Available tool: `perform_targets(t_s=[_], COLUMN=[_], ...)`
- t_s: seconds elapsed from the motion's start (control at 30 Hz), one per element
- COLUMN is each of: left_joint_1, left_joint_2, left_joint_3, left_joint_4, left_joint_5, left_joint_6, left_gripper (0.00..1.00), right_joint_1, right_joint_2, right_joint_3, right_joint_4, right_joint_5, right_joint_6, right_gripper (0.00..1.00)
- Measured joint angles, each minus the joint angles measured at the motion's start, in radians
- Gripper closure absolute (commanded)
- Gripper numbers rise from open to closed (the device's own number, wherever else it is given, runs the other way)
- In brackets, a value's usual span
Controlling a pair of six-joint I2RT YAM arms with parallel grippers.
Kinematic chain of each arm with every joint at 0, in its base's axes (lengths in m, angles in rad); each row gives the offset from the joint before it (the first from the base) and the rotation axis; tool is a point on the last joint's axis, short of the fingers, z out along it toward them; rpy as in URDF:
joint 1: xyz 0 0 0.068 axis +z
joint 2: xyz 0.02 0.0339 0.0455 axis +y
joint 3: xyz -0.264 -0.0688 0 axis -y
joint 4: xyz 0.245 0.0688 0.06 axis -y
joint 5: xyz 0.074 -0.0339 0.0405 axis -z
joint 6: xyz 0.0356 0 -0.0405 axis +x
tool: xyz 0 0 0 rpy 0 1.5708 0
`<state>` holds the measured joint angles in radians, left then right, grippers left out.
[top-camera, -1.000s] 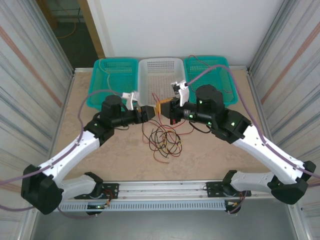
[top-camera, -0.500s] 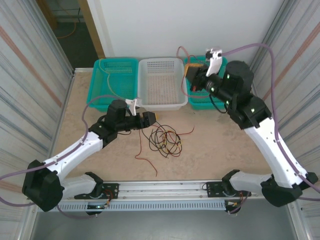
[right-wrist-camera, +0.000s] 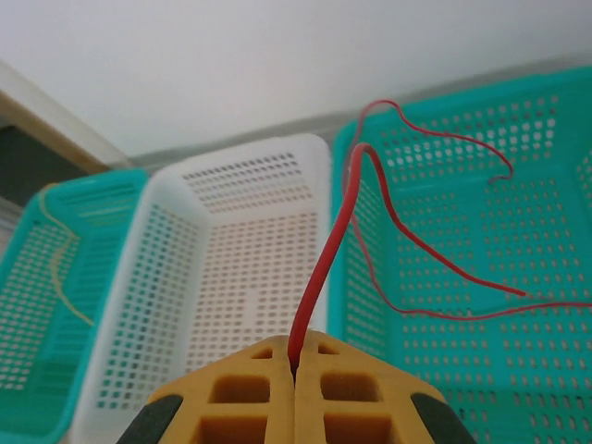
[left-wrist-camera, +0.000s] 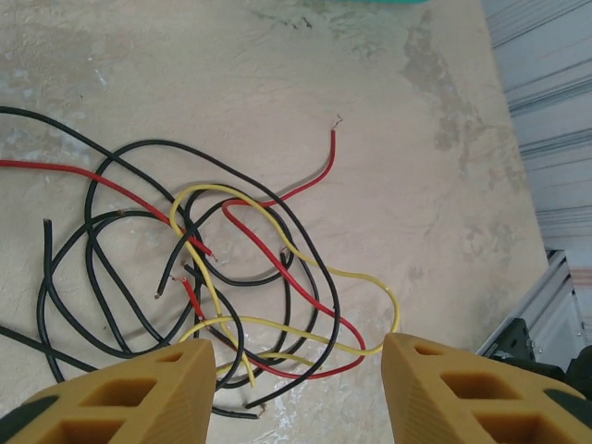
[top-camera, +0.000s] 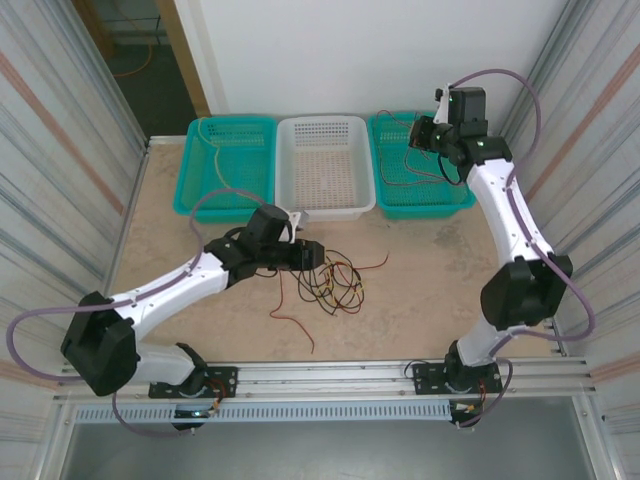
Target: Untangle the cables
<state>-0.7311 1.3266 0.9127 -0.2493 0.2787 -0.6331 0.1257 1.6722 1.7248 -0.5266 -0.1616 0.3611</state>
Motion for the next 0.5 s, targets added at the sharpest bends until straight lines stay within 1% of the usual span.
perform_targets(t_s=[0.07,0.1,0.13,0.27,0.37,0.5], left_joint_1=[-0.011,-0.018,-0.025,-0.051,-0.063,-0.063], left_joint_2=[0.019,0.033,0.048,0.112,0.145,0.157], left_joint_3=[0.016,0.026,0.037,0.072,0.095,0.112], left_joint_4=[-0.009,-0.009,-0.010,-0.010,-0.015,-0.021], left_joint_5=[-0.006,-0.010,-0.012,-0.011,-0.011,-0.012], left_joint_6=[0.007,0.010,0.010,0.019,0.027,0.032], left_gripper=[0.49,0.49,0.49,0.47,0.47,0.48], right_joint_1=[-0.018,-0.026,-0.034,-0.054,-0.056,-0.051], right_joint_2=[0.042,0.061,0.082,0.171,0.229,0.232], right_joint_3=[0.035,0.053,0.075,0.164,0.226,0.226], right_joint_4=[-0.002,-0.003,-0.005,-0.027,-0.055,-0.075], right_joint_5=[0.000,0.000,0.000,0.000,0.000,-0.001], right_joint_6=[-0.002,-0.003,-0.004,-0.012,-0.027,-0.030], right_gripper=[1.00,0.96,0.89,0.67,0.56,0.54])
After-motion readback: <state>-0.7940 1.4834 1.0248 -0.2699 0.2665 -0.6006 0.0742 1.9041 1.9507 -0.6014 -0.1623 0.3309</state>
